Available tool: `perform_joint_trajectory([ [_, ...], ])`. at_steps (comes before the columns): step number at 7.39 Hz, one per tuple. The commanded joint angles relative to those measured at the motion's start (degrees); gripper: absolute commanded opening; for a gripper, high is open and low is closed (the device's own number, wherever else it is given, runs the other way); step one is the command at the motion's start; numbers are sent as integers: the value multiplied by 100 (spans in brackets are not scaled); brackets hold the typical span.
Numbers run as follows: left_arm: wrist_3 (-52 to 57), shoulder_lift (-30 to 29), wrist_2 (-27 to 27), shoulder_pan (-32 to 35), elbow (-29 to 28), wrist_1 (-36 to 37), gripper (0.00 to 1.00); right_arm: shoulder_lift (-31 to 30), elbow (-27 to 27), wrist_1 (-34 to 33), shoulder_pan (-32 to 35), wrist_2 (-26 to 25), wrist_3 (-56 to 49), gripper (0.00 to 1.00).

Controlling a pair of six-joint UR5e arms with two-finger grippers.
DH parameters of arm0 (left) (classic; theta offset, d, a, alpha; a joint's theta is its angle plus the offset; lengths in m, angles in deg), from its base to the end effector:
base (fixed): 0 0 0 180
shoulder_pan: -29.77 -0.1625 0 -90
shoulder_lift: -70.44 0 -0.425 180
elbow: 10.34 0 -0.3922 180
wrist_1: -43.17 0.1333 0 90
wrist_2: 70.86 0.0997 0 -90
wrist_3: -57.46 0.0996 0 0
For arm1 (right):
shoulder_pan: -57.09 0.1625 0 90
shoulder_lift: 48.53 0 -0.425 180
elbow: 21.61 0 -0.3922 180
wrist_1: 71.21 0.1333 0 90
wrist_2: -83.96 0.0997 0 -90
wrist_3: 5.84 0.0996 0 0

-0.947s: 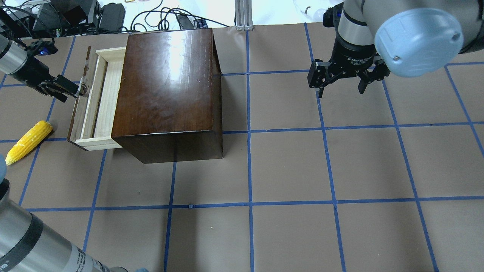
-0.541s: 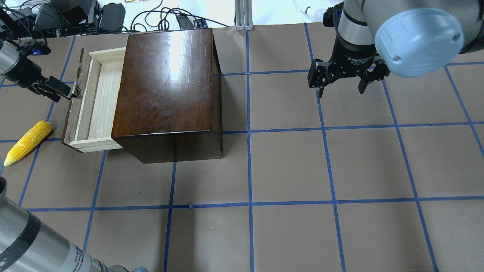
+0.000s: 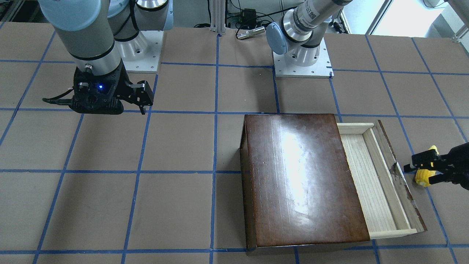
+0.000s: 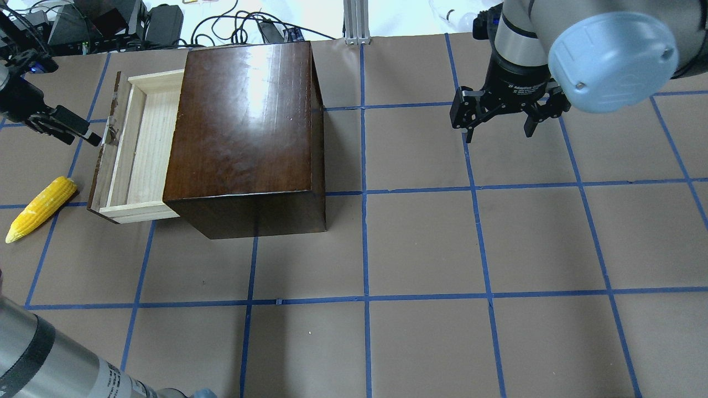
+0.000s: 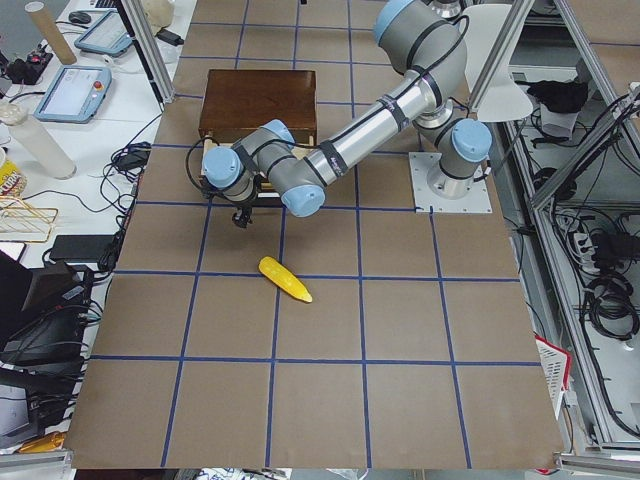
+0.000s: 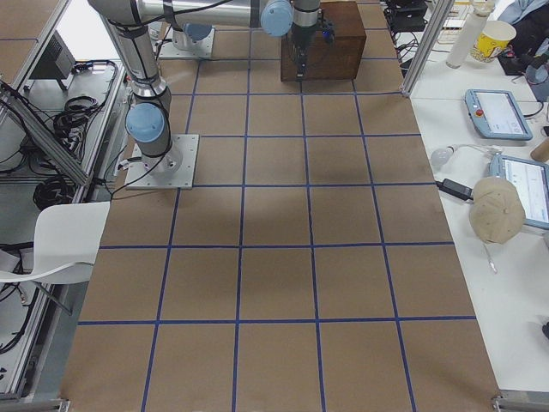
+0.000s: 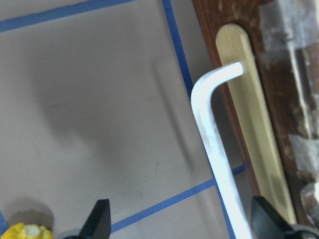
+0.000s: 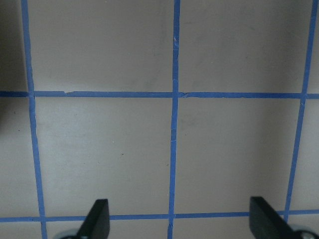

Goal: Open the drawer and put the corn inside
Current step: 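Release the handle and move the left gripper over the yellow corn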

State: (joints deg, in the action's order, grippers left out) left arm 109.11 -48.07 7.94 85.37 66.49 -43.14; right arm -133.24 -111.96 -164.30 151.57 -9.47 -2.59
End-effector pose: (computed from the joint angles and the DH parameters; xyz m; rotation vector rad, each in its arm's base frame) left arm 0.2464 -0.6300 0.3164 -0.4007 -2.8326 -0.0220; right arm 0.1679 -0.5131 0.4434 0.0351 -3.0781 -0.0621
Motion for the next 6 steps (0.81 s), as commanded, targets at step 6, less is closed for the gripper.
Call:
perform_joint_trajectory([
  [6, 1572, 3, 1014, -830, -626, -563, 100, -2, 0, -7, 0, -9, 0, 100],
])
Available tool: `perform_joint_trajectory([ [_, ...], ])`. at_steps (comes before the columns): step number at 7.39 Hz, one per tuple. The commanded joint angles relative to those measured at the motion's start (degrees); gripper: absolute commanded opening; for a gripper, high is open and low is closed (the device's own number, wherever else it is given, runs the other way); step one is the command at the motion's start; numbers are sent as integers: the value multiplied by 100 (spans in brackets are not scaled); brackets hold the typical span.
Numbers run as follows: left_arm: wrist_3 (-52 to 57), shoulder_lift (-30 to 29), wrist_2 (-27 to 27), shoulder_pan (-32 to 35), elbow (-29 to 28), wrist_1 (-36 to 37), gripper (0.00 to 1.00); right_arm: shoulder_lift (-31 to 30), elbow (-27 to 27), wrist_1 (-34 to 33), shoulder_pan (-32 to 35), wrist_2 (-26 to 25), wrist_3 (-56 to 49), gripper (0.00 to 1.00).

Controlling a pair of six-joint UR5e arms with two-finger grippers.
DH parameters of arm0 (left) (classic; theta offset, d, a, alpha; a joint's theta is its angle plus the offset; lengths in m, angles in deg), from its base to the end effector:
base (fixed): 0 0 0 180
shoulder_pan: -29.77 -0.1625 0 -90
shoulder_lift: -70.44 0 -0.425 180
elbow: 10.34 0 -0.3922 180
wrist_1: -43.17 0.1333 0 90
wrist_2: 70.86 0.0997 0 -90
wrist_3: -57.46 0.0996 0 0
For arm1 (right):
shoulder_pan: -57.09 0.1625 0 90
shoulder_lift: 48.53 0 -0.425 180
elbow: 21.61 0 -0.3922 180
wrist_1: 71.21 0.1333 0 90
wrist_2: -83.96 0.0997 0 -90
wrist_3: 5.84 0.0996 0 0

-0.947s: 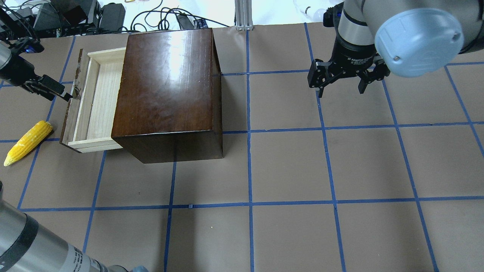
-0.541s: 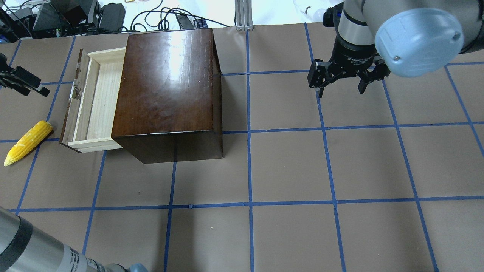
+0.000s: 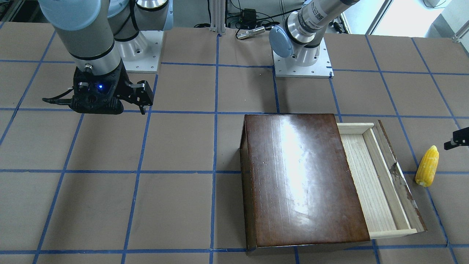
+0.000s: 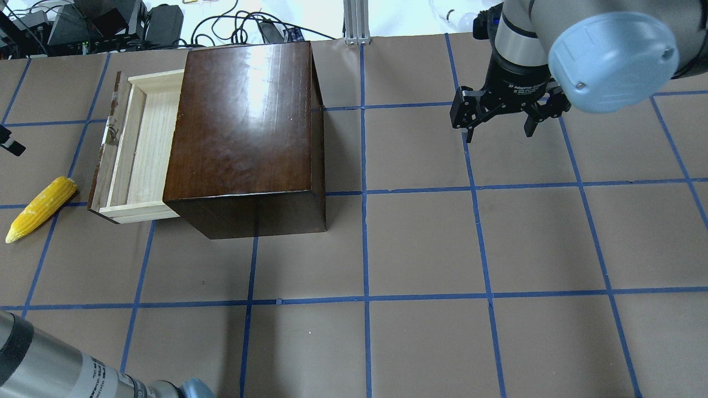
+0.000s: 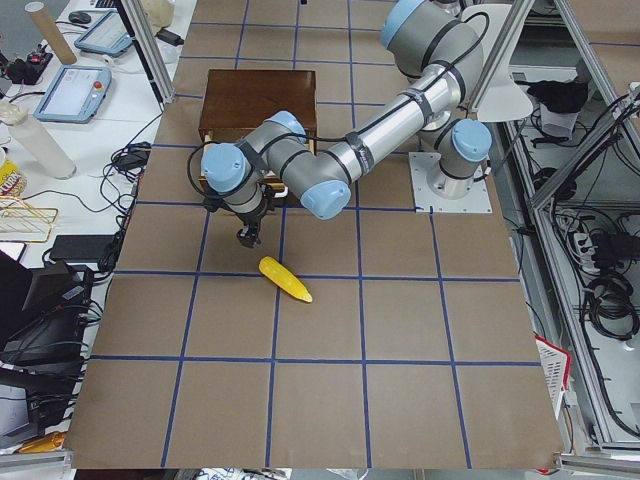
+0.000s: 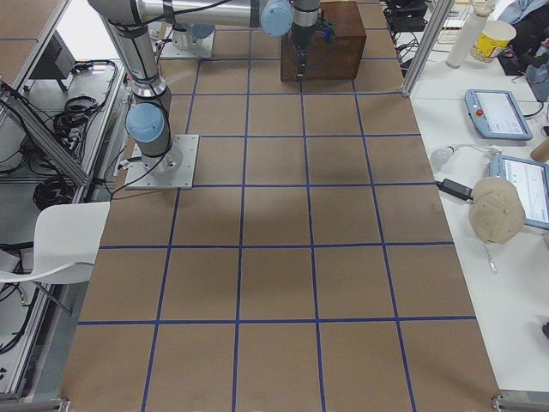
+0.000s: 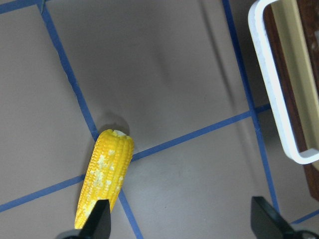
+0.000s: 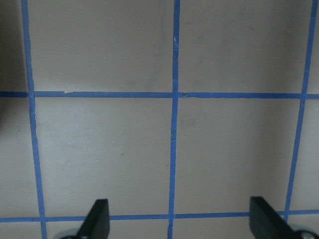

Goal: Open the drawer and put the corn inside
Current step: 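Release the handle and move the left gripper over the yellow corn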

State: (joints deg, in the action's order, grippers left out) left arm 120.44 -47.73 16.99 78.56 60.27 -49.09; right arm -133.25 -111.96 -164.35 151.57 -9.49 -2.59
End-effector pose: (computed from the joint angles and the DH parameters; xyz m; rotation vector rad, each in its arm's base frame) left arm 0.3364 -0.5921 0.3605 -0.5544 -2.9114 -0.1321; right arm 0.1679 -0.5132 0.4436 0.0351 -3.0778 -0.0605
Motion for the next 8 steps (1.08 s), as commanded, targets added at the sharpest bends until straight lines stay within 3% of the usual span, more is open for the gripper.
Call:
perform_joint_trajectory([
  [1, 869, -101, 161, -289, 14, 49, 100, 9, 0, 6, 0, 2, 0, 100],
  [5, 2217, -225, 294, -440, 740, 839, 100, 0, 0, -2, 0, 2, 0, 100],
  [8, 2218, -85, 636, -388, 1944, 2636, 100, 0, 0, 6, 0, 2, 0, 100],
])
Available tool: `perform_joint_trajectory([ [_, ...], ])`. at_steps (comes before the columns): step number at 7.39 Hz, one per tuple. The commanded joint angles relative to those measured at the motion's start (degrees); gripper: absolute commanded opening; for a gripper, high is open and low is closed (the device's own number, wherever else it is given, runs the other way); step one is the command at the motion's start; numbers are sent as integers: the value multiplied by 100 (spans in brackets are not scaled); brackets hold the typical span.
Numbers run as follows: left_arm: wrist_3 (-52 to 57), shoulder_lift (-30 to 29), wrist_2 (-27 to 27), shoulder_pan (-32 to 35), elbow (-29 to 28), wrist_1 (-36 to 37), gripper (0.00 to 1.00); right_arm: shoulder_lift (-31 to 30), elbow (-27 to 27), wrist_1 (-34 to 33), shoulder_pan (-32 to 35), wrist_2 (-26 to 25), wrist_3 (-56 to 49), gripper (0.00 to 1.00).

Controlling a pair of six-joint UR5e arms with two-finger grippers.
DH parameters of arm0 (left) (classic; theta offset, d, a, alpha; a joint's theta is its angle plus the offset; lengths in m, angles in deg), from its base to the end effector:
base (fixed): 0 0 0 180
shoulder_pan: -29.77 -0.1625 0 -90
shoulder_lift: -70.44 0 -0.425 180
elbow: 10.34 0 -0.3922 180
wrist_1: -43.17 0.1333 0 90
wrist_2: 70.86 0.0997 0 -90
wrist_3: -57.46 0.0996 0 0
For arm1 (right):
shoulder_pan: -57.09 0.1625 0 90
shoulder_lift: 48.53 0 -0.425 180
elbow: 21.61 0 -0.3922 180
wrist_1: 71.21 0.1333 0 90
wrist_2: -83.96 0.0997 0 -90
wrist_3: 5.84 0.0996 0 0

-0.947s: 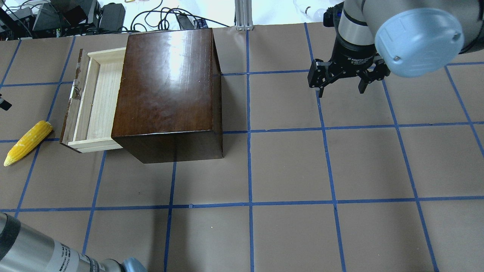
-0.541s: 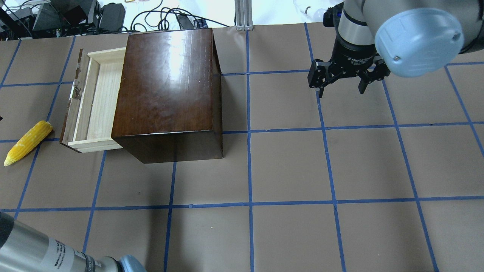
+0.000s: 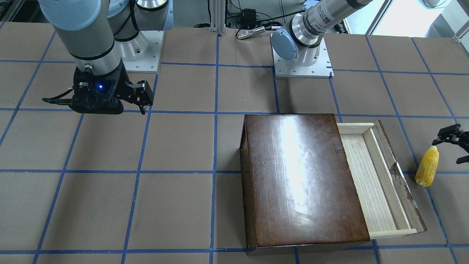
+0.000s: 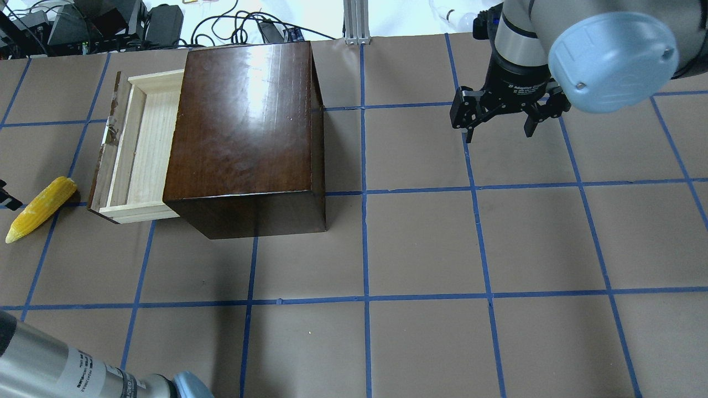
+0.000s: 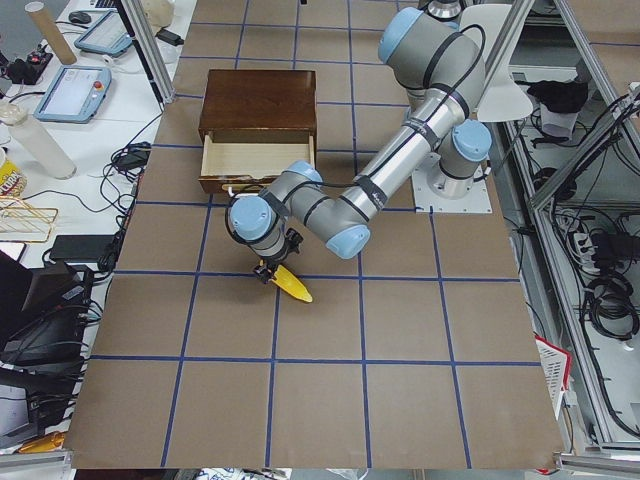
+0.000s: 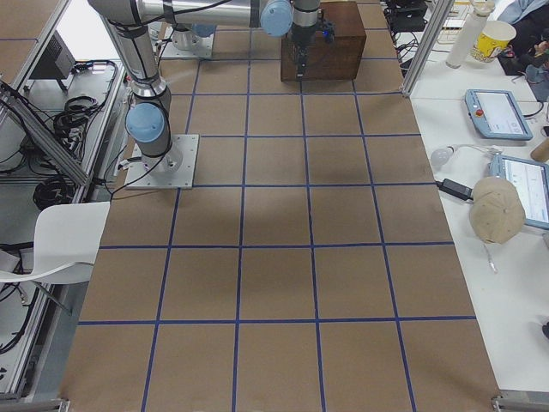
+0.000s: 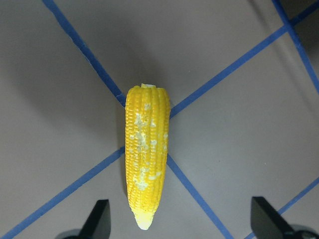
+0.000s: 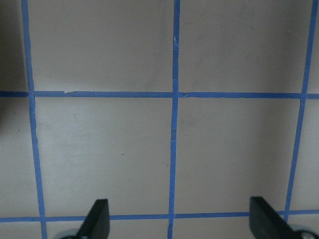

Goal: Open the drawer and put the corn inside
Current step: 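Lower the left gripper and grasp the yellow corn cob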

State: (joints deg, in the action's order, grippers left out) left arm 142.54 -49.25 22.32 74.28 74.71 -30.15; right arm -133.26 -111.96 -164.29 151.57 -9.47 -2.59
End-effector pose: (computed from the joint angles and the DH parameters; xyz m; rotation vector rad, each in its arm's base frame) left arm 0.3750 -0.5478 0.2551 -1.0326 -2.8513 -0.1658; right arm 0.1679 -0.5130 0.4436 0.0351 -3.0781 -0.0619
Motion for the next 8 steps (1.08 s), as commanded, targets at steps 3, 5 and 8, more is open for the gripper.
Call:
perform_joint_trajectory([
  [3, 52, 77, 298, 84, 890, 1277, 100, 0, 0, 1, 0, 0, 0, 100],
  [5, 35, -98, 289, 84, 890, 1696, 100, 0, 0, 1, 0, 0, 0, 100],
  [8, -62, -187, 236, 93, 899, 1725, 100, 0, 0, -8, 0, 0, 0, 100],
])
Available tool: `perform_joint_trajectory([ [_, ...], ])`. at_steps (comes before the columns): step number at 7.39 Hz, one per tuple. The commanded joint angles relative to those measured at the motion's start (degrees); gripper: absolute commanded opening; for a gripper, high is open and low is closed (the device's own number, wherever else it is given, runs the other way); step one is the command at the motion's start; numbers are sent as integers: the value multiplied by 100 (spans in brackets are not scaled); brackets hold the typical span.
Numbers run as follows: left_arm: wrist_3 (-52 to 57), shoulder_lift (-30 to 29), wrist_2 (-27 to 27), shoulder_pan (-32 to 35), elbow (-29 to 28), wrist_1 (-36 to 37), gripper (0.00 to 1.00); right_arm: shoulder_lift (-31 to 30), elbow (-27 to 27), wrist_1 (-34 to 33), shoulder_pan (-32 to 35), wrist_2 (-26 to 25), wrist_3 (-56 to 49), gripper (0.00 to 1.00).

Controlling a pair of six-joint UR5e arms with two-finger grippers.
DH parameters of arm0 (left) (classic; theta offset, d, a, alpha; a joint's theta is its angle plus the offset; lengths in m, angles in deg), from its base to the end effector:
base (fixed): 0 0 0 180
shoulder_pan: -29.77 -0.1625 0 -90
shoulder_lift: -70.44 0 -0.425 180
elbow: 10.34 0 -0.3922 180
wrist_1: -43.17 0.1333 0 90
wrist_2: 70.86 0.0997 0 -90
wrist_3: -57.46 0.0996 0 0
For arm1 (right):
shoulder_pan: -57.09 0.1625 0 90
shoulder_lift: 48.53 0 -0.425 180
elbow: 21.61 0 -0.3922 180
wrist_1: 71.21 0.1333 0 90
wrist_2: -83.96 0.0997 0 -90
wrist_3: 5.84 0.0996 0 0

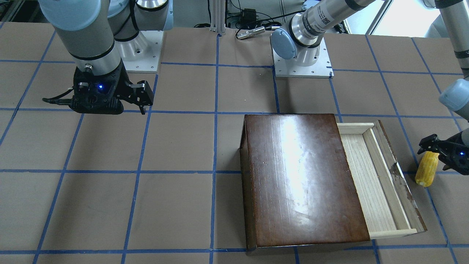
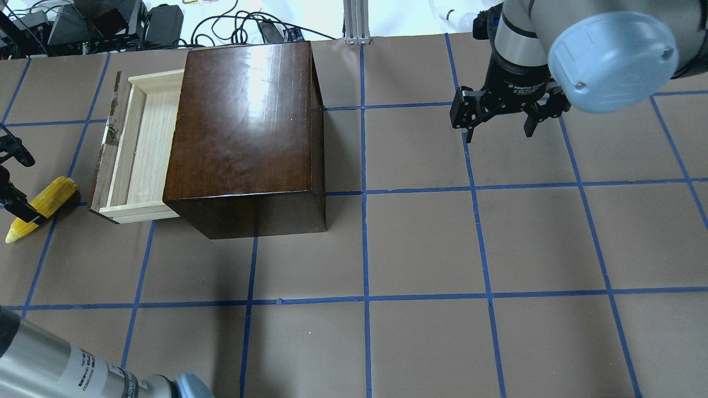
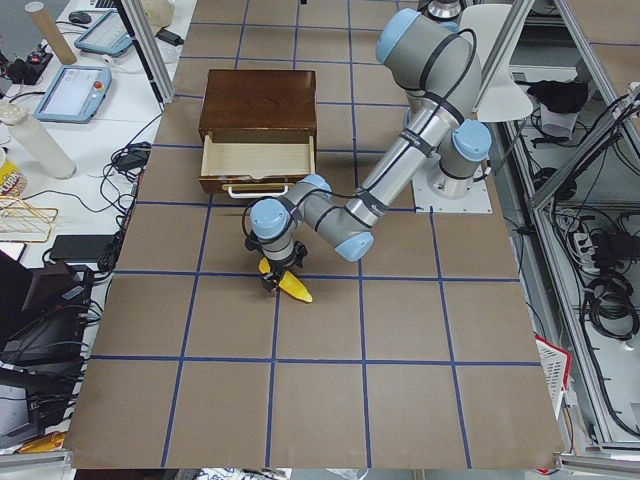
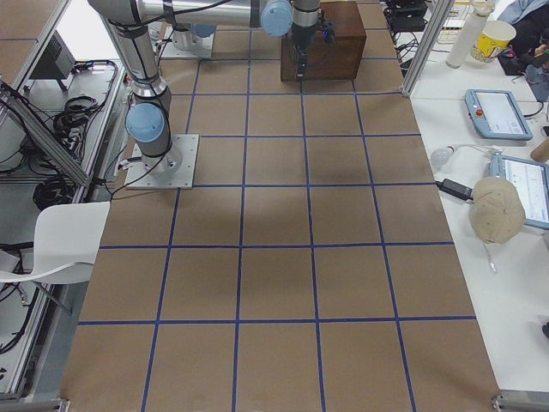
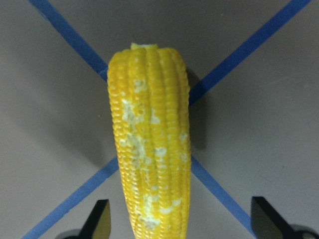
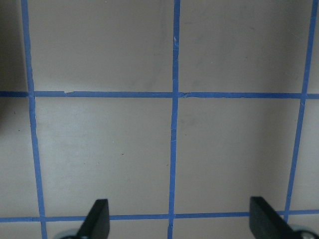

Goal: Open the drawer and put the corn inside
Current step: 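Lower the left gripper and grasp the yellow corn cob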

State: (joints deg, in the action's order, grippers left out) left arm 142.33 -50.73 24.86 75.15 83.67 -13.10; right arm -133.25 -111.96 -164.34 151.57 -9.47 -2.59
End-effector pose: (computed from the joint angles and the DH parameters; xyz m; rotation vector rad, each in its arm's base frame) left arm 0.3601 -0.5406 0.1986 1.0746 2.9268 0.1577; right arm 0.1679 -0.5131 0.4435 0.0351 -3.0781 -0.0608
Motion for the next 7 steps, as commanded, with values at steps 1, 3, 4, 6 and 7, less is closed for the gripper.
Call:
perform_joint_trajectory([
  [1, -41, -65, -18, -3, 3, 19, 100, 8, 0, 6, 0, 0, 0, 100],
  [3, -14, -118, -18, 6, -6, 19, 91, 8, 0, -3, 0, 0, 0, 100],
  [4, -14, -118, -10, 6, -6, 19, 66, 0, 0, -3, 0, 0, 0, 100],
  [6, 29, -118, -10, 6, -15, 19, 6, 8, 0, 6, 0, 0, 0, 100],
  [7, 38, -109, -18, 6, -32, 28, 0, 0, 0, 6, 0, 0, 0, 100],
])
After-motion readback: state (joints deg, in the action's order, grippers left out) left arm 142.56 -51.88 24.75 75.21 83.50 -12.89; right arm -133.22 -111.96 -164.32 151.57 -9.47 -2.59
